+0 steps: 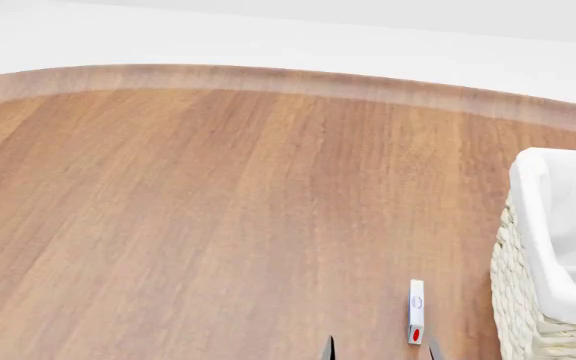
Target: Pick up the ketchup, and put it in the basket.
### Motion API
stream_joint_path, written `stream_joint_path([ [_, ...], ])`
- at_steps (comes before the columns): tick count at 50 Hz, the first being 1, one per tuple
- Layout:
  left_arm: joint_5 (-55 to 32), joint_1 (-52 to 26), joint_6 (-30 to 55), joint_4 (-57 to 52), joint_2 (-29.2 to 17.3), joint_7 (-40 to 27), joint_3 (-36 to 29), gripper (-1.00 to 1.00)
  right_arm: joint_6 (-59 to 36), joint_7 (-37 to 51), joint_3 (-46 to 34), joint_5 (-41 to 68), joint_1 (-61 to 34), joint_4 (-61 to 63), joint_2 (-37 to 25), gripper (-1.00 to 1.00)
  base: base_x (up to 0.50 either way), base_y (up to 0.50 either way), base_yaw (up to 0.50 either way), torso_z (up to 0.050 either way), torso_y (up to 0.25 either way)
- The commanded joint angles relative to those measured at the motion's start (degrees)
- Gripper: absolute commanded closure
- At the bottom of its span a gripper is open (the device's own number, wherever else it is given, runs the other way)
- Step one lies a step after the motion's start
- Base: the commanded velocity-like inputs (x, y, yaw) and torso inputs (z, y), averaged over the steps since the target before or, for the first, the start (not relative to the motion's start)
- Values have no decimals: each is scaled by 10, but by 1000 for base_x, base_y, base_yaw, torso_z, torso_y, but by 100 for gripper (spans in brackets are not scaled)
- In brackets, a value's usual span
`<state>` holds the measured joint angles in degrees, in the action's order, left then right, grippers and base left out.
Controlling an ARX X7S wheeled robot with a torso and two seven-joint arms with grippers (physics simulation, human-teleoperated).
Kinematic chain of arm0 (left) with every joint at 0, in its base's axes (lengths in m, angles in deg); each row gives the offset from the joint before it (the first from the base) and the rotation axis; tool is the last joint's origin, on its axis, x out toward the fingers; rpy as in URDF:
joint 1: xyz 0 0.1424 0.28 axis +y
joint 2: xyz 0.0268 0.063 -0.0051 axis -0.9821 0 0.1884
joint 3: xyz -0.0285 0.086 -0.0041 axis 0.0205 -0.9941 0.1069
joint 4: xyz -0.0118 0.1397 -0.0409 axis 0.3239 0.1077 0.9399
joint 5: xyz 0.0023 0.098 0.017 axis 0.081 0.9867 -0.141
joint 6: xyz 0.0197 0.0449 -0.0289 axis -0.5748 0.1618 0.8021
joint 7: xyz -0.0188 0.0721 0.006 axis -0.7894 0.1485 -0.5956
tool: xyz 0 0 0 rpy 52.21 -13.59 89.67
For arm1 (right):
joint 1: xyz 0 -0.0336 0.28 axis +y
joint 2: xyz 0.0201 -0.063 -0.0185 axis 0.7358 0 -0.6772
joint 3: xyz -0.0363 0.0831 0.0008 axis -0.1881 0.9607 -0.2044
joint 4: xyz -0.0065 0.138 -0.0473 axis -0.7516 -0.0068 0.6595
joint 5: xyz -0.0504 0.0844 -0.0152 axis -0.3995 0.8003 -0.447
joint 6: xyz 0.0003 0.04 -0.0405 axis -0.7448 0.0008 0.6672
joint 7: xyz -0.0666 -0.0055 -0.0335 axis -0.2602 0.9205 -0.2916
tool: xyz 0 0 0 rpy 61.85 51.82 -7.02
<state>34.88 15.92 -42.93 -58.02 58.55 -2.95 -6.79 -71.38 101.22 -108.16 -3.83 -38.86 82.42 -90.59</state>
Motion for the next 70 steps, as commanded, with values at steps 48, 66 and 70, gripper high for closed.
stream_joint_path([
  [48,191,-251,-75,318,242,496,565,-100,9,-5,-2,-4,-2,-6,2,-100,0,0,0,0,0],
  [66,191,-258,-75,333,233,465,537,100,9,-2,-7,-2,-6,-10,0,-100,0,0,0,0,0],
  [70,186,-261,-75,328,236,469,544,100,9,-2,-8,-1,-7,-11,0,-100,0,0,0,0,0],
])
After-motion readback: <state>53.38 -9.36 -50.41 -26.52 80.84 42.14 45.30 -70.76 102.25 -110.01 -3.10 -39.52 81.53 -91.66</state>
